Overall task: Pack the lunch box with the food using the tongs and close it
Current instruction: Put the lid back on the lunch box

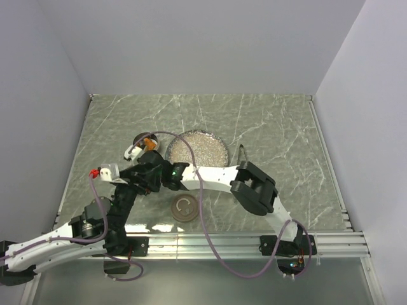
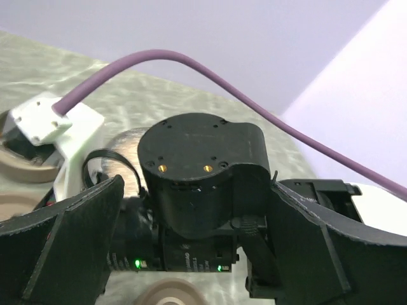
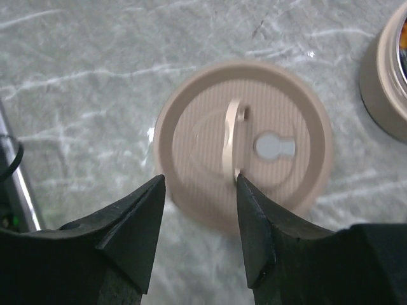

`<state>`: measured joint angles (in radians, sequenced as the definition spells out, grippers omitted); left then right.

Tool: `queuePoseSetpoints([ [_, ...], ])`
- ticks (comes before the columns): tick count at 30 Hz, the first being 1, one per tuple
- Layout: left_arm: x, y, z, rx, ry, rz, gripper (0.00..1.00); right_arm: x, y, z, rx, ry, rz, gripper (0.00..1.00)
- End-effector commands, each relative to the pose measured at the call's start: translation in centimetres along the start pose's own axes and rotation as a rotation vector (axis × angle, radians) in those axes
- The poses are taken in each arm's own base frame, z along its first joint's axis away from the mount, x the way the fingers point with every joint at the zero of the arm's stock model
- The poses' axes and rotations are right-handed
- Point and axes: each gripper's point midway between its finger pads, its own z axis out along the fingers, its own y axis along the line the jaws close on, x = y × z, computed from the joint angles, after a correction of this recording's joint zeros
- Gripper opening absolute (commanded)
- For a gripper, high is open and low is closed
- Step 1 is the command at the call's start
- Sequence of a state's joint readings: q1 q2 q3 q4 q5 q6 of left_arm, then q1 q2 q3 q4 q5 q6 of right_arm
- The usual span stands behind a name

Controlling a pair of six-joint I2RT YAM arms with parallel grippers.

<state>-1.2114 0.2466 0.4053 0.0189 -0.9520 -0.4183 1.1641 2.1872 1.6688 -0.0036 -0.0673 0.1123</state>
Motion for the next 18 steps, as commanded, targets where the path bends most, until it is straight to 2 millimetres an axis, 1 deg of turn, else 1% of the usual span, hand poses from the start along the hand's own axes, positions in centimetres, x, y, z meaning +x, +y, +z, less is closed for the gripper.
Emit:
queuePoseSetpoints([
  [1, -0.7, -0.8, 0.1, 0.029, -0.014, -0.002, 0.98, -7.4, 1.3, -4.3, -0.001, -0.229, -0.026, 0.56],
  [2, -0.7, -0.9, 0.1, 0.032, -0.019, -0.005, 0.98, -6.4, 0.8, -4.6, 0.016, -0.220, -0.027, 0.57],
  [3, -0.7, -0.9, 0.2, 0.033, -0.021, 0.000, 0.98, -8.1, 0.9, -6.0, 0.016, -0.278, -0.032, 0.57],
  [4, -0.7, -0.9, 0.2, 0.034, -0.019, 0.004, 0.98, -8.3, 0.6, -6.7, 0.037, -0.298, -0.030, 0.57],
  [5, -0.8, -1.0, 0.3, 0.035, -0.024, 0.003, 0.98, -7.0, 0.2, -7.0, 0.048, -0.286, -0.031, 0.57],
  [6, -0.7, -1.0, 0.4, 0.030, -0.024, 0.010, 0.98, -8.3, 0.2, -8.6, 0.055, -0.328, -0.031, 0.57],
  [7, -0.4, -1.0, 0.5, 0.021, -0.017, 0.023, 0.98, -8.7, -0.2, -9.3, 0.079, -0.359, -0.025, 0.57],
  [8, -0.3, -0.9, 0.7, 0.004, -0.016, 0.030, 0.98, -7.2, -0.6, -9.7, 0.094, -0.342, -0.026, 0.57],
  [9, -0.2, -0.9, 0.8, -0.002, -0.012, 0.036, 0.98, -8.4, -0.8, -11.4, 0.111, -0.385, -0.021, 0.57],
  [10, 0.5, -1.0, 1.1, -0.013, 0.004, 0.062, 0.98, -8.1, -1.1, -12.0, 0.132, -0.388, -0.021, 0.57],
  [11, 0.7, -1.1, 1.2, -0.018, 0.009, 0.073, 0.98, -6.4, -2.2, -12.4, 0.178, -0.363, -0.015, 0.57],
  [12, 0.9, -1.2, 1.4, -0.023, 0.012, 0.077, 0.98, -6.9, -2.5, -14.1, 0.200, -0.394, 0.000, 0.57],
  [13, 1.5, -1.3, 1.6, -0.030, 0.026, 0.100, 0.98, -6.4, -3.1, -14.8, 0.224, -0.396, 0.011, 0.57],
  [14, 1.7, -1.3, 1.7, -0.035, 0.031, 0.107, 0.98, -5.0, -4.1, -16.2, 0.276, -0.392, 0.026, 0.57],
  [16, 2.1, -1.3, 1.9, -0.043, 0.039, 0.116, 0.98, -3.5, -5.1, -17.6, 0.327, -0.387, 0.070, 0.57],
  [17, 2.3, -1.4, 1.9, -0.039, 0.044, 0.117, 0.98, -1.3, -5.6, -17.9, 0.351, -0.352, 0.076, 0.57],
  [18, 2.4, -1.5, 1.9, -0.032, 0.047, 0.109, 0.98, -1.5, -6.5, -19.5, 0.404, -0.379, 0.110, 0.56],
])
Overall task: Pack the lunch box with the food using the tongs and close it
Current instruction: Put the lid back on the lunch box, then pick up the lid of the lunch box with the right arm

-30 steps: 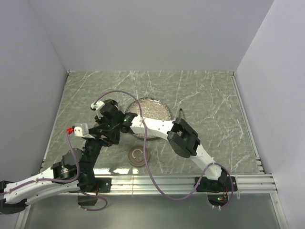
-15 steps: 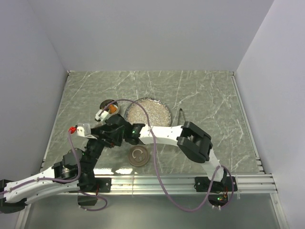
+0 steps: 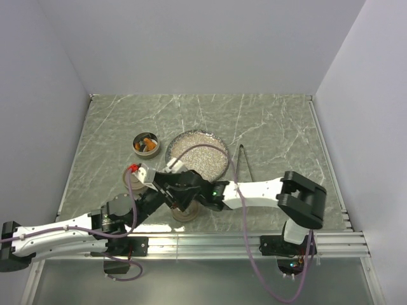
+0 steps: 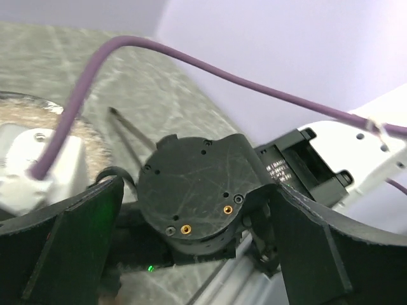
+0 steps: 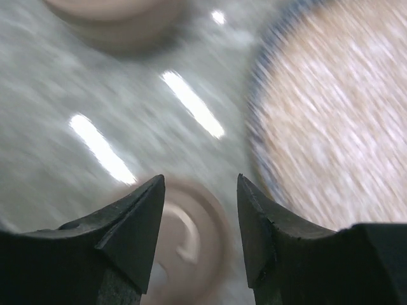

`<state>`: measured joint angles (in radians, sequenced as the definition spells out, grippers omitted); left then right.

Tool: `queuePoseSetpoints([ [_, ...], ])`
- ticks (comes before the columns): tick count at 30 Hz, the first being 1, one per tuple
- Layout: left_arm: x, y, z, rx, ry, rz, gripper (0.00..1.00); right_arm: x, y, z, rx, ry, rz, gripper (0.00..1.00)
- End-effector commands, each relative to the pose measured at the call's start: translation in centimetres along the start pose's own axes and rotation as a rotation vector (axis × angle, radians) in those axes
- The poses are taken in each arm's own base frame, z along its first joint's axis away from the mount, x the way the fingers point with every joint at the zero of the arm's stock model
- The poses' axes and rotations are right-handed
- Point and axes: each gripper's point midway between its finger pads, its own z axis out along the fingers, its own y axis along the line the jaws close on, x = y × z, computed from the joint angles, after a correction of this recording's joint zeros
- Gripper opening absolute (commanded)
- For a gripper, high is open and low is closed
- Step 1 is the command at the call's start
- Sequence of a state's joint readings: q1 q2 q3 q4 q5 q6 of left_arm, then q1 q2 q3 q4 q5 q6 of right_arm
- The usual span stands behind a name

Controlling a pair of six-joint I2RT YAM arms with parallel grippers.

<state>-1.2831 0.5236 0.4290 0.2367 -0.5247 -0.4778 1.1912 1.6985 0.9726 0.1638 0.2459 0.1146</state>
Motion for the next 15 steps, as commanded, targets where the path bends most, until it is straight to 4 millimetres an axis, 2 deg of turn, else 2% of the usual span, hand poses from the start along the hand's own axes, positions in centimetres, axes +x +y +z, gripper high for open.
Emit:
queuePoseSetpoints([
  [1, -3.7, 9.7, -2.2, -0.485, -0.163, 0.136, 0.98, -8.0, -4.4, -6.6, 0.148, -0.323, 0.183, 0.56],
  [2, -3.6, 9.7, -2.2, -0.481, -0.161, 0.129, 0.98, -6.3, -5.0, -6.8, 0.176, -0.294, 0.185, 0.56],
  [3, -3.4, 9.8, -2.2, -0.478, -0.159, 0.122, 0.98, -6.2, -6.0, -7.6, 0.220, -0.306, 0.212, 0.55],
  [5, -2.8, 10.0, -2.3, -0.476, -0.150, 0.121, 0.98, -4.0, -6.7, -7.9, 0.254, -0.263, 0.217, 0.53],
  [7, -2.4, 10.3, -2.3, -0.495, -0.146, 0.114, 0.98, -2.7, -7.3, -8.0, 0.287, -0.228, 0.230, 0.49],
  [11, -1.8, 10.7, -2.3, -0.515, -0.129, 0.118, 0.98, -0.4, -6.7, -6.8, 0.270, -0.164, 0.230, 0.44],
  [14, -1.6, 10.7, -2.2, -0.518, -0.122, 0.122, 0.98, -0.1, -5.6, -5.9, 0.228, -0.132, 0.240, 0.42],
  [15, -1.7, 10.7, -2.2, -0.518, -0.123, 0.118, 0.98, 0.7, -5.4, -5.3, 0.228, -0.101, 0.241, 0.41],
])
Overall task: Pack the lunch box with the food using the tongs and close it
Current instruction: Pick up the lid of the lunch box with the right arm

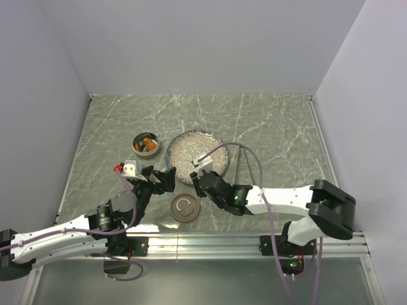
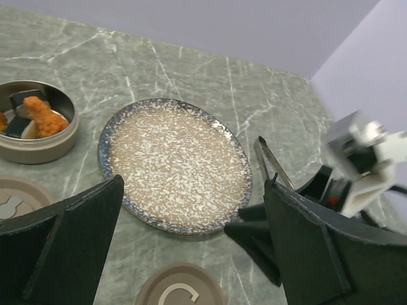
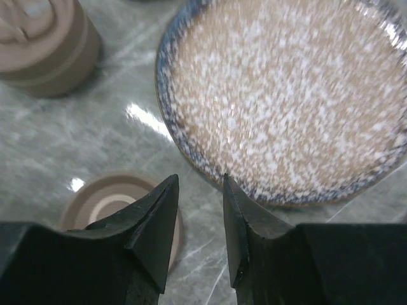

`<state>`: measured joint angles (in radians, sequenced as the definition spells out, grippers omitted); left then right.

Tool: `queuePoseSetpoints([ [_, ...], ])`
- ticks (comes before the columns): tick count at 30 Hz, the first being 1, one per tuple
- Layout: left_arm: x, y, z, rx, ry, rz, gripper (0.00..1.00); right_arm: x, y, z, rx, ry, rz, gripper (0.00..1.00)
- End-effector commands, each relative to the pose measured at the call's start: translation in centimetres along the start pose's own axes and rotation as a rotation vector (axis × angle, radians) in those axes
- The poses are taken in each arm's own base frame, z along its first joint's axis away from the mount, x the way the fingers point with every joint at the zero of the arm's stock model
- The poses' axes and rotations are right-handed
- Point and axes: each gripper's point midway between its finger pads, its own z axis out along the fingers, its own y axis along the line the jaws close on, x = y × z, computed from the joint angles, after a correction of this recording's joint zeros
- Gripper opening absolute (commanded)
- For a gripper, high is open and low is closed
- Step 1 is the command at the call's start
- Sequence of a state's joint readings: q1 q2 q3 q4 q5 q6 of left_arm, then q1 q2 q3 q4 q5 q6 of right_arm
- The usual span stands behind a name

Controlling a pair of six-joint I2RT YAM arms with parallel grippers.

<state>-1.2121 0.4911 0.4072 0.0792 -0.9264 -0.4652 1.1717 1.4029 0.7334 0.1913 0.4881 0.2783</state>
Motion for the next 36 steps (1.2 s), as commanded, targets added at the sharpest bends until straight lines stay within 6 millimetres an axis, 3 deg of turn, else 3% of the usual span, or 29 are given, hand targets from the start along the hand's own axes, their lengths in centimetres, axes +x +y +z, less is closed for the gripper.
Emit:
queuePoseSetpoints([
  [1, -0.1, 0.9, 0.1, -0.049, -0.013, 0.005, 0.98, 1.5, 0.8, 0.9, 0.002, 0.058, 0.029, 0.41],
  [5, -0.1, 1.1, 0.0, -0.057, -0.011, 0.000, 0.98, 4.2, 1.3, 1.2, -0.019, 0.131, 0.035, 0.41],
  [15, 1.1, 1.6, 0.0, -0.084, 0.017, -0.007, 0.98, 6.8, 3.1, -0.4, -0.128, 0.189, 0.062, 0.41],
  [21, 1.1, 1.6, 0.0, -0.086, 0.017, -0.016, 0.98, 10.1, 3.4, 0.5, -0.113, 0.296, 0.034, 0.41],
  [26, 1.1, 1.7, 0.0, -0.082, 0.017, -0.015, 0.98, 11.4, 2.9, 1.2, -0.066, 0.336, 0.016, 0.41],
  [29, 1.1, 1.7, -0.1, -0.079, 0.015, -0.020, 0.98, 12.1, 2.9, 1.3, -0.056, 0.358, 0.011, 0.34],
  [33, 1.1, 1.6, -0.1, -0.077, 0.016, -0.023, 0.98, 12.7, 2.5, 1.4, -0.034, 0.388, 0.001, 0.11],
  [36, 1.1, 1.6, -0.1, -0.077, 0.016, -0.025, 0.98, 12.5, 2.0, 1.1, -0.013, 0.380, 0.000, 0.00],
])
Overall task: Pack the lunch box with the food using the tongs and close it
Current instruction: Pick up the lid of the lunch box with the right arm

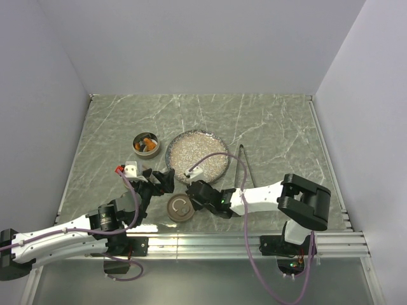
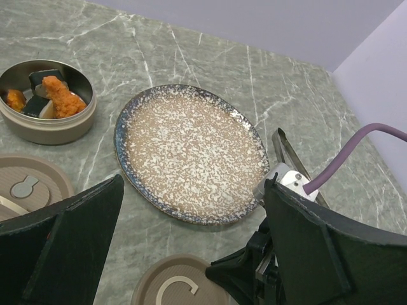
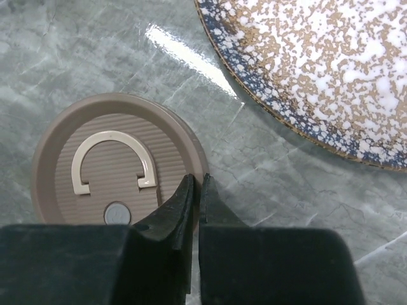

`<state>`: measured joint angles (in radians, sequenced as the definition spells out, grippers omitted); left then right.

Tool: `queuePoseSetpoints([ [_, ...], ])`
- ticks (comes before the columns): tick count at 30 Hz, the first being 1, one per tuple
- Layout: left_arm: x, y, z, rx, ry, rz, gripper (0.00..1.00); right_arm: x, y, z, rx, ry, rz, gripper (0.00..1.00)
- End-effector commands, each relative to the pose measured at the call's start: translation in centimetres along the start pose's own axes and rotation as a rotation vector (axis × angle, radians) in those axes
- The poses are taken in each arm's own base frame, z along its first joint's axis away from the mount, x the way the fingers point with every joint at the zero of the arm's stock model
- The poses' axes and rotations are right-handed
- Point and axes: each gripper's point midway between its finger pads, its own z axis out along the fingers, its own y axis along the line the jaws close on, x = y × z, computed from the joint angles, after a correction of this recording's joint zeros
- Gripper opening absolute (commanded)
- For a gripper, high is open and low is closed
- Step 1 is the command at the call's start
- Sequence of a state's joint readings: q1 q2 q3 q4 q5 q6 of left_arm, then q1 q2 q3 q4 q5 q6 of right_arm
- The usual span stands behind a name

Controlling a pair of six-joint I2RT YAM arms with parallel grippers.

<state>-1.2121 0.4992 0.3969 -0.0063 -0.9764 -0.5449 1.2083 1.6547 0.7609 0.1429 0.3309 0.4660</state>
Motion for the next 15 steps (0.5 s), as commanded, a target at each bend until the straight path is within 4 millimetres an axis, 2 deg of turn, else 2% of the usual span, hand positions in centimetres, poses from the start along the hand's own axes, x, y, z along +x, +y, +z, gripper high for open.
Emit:
queuePoseSetpoints([
  [1, -0.4, 0.0, 0.0, -0.006, -0.013, -0.029, 0.98, 2.4, -1.8, -0.5, 0.070, 0.078, -0.034, 0.00],
  [3, -0.4, 0.0, 0.0, -0.007, -0.014, -0.029, 0.98, 2.0, -2.1, -0.9, 0.082, 0.065, -0.031, 0.00],
  [9, -0.8, 0.0, 0.0, -0.008, -0.022, -0.038, 0.98, -2.0, -3.0, -3.1, 0.128, -0.042, -0.013, 0.00],
  [10, -0.8, -0.1, -0.1, -0.004, -0.022, -0.040, 0.98, -3.4, -3.2, -3.7, 0.125, -0.076, 0.000, 0.00],
  [15, -1.0, 0.1, -0.2, 0.001, -0.029, -0.045, 0.99, -5.7, -3.8, -4.4, 0.130, -0.119, 0.009, 0.00],
])
